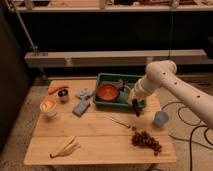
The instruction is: Wipe tray with brush
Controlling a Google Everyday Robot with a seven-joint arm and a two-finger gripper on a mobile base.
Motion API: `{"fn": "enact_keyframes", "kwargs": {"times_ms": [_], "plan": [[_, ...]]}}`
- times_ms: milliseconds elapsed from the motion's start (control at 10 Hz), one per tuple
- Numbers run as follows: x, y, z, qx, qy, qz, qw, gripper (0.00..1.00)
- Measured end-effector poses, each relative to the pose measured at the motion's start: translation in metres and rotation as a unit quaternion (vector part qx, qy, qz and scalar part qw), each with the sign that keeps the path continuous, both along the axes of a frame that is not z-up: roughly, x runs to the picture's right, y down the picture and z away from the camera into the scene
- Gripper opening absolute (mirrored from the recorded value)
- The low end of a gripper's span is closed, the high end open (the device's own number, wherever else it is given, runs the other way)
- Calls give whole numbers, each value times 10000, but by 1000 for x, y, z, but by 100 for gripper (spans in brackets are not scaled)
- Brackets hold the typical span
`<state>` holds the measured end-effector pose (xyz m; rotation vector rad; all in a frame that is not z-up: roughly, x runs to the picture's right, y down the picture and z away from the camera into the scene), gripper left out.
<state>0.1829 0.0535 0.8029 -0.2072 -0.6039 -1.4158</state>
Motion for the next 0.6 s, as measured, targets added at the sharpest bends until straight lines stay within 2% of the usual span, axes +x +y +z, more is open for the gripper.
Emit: {"fn": "enact_keyframes", "kwargs": {"times_ms": [100, 300, 600], "plan": [[10, 5, 7, -71, 131, 107, 9998, 0], [20, 8, 18, -95, 261, 227, 9994, 0], [19, 7, 19, -82, 256, 219, 9994, 0]]}}
